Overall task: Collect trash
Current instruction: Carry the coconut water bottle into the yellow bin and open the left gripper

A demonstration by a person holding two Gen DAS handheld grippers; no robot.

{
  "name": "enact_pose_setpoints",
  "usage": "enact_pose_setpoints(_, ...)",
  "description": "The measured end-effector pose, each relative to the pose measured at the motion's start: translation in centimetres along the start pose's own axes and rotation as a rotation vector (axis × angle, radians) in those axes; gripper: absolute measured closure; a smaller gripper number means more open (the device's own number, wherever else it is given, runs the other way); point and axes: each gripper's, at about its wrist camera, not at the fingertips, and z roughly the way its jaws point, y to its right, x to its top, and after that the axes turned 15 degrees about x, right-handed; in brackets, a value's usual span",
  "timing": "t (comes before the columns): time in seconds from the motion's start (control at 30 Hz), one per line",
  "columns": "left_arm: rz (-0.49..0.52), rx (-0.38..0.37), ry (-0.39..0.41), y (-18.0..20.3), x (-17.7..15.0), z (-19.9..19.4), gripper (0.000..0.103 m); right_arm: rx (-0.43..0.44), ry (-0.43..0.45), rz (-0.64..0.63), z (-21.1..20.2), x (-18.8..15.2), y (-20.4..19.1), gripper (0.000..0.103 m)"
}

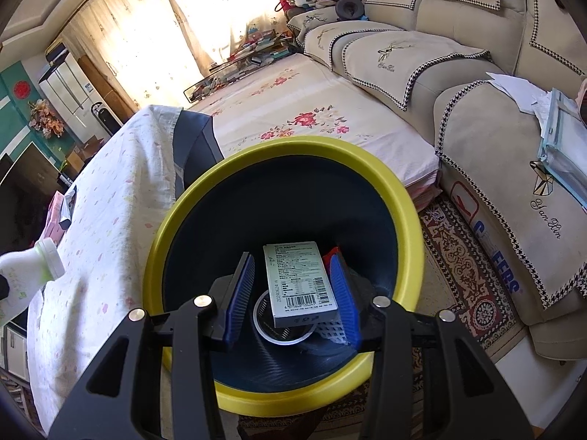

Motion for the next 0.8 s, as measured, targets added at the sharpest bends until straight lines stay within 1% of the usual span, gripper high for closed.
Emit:
enact_pose_setpoints(0.2, 0.08, -0.053, 0.036, 4.3, 1.4, -1.5, 0.05, -0.019, 0.026, 0.006, -1.2, 0.3, 0.7, 0.062)
enact_pose_setpoints(0.33, 0.125, -0.098, 0.043, 7.4, 2.5, -1.1, 0.05, -0.033, 0.043, 0.012, -2.1, 0.6, 1.4, 0.062)
enact_pose_setpoints(0.5, 0.171, -0.163, 0.04, 11.9, 4.4, 0.8, 0.05, -0.059, 0.063, 0.027, -3.6, 0.6, 2.6, 0.062)
enact_pose_setpoints(0.63, 0.193, -0.189, 0.039, 14.5, 5.7, 2.8, 0.05, -0.077, 0.067, 0.042, -4.1, 0.5, 3.3, 0.062)
enact_pose_setpoints(0.67, 0.194, -0.186, 0.05, 14.9, 6.0, 3.0, 0.048, -0.08, 0.067, 0.045, -4.2, 0.5, 3.4, 0.062)
enact_pose_setpoints(0.7, 0.194, -0.178, 0.067, 15.1, 6.3, 3.3, 0.038, -0.082, 0.066, 0.047, -4.2, 0.5, 3.5, 0.062)
enact_pose_setpoints(0.73, 0.191, -0.169, 0.088, 15.3, 6.7, 3.3, 0.032, -0.082, 0.064, 0.048, -4.2, 0.5, 3.5, 0.062)
enact_pose_setpoints(0.77, 0.182, -0.16, 0.109, 15.3, 7.0, 3.2, 0.024, -0.082, 0.063, 0.046, -4.2, 0.5, 3.5, 0.062)
enact_pose_setpoints(0.8, 0.169, -0.153, 0.125, 15.1, 7.2, 3.1, 0.023, -0.082, 0.061, 0.043, -4.2, 0.5, 3.5, 0.062)
